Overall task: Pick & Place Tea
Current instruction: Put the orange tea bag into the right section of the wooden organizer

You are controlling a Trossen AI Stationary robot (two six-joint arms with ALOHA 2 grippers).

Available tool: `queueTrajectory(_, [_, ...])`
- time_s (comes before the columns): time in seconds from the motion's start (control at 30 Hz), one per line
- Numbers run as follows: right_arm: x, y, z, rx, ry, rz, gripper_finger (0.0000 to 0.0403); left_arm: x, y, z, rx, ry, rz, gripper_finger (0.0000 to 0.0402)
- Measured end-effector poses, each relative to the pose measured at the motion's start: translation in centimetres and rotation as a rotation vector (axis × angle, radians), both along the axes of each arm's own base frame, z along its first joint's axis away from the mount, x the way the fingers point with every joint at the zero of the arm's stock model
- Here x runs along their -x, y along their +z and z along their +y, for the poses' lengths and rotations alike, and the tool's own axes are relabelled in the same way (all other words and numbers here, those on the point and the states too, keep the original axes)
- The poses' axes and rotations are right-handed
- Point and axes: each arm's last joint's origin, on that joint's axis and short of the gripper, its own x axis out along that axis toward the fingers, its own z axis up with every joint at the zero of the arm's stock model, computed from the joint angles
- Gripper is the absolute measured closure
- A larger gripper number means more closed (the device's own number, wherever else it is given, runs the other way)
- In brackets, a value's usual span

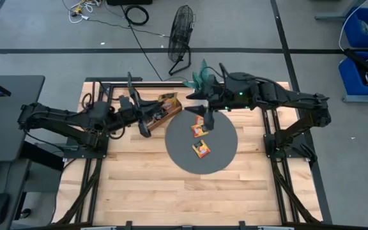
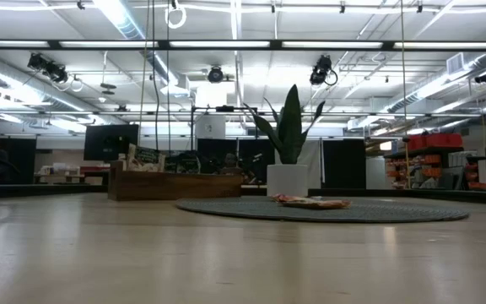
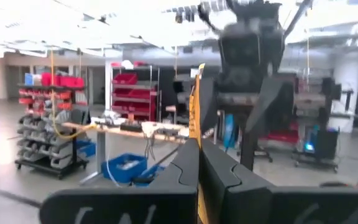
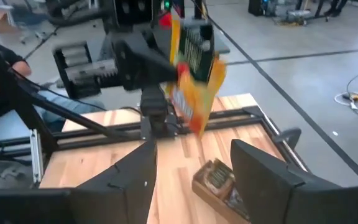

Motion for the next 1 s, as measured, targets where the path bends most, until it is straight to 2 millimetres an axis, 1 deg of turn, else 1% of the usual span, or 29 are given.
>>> queueTrajectory(0.2, [-0.9,0.2,-0.4,-0.023,0.015,-0.067,0.0192,0.2,0.9,-0.1,-0.019,-0.021,-0.106,0.04])
queueTrajectory(0.37, [-1.6,0.9,-1.1,-0.074,0.045,-0.175,0.0192,0.1,1.2,-0.2,-0.03,-0.075,-0.161,0.04])
queueTrajectory(0.43, [-1.8,1.0,-1.3,-0.091,0.063,-0.187,0.0192,-0.1,1.1,-0.3,-0.031,-0.079,-0.159,0.04])
queueTrajectory(0.6, [-3.0,0.2,-1.4,-0.132,0.105,-0.188,0.0192,-0.8,1.0,-0.4,-0.044,-0.105,-0.201,0.04])
queueTrajectory(0.77, [-3.6,-0.3,-1.4,-0.128,0.108,-0.17,0.0197,-1.3,0.7,-0.5,-0.05,-0.113,-0.198,0.04])
queueTrajectory(0.87, [-3.6,-0.3,-1.3,-0.132,0.129,-0.171,0.0218,-1.5,0.6,-0.5,-0.055,-0.108,-0.197,0.04])
queueTrajectory(0.93, [-3.6,-0.3,-1.3,-0.131,0.143,-0.17,0.0248,-1.6,0.6,-0.5,-0.057,-0.107,-0.194,0.04])
queueTrajectory(1.0, [-3.6,-0.3,-1.3,-0.122,0.148,-0.169,0.0289,-1.5,0.6,-0.5,-0.057,-0.106,-0.201,0.0399])
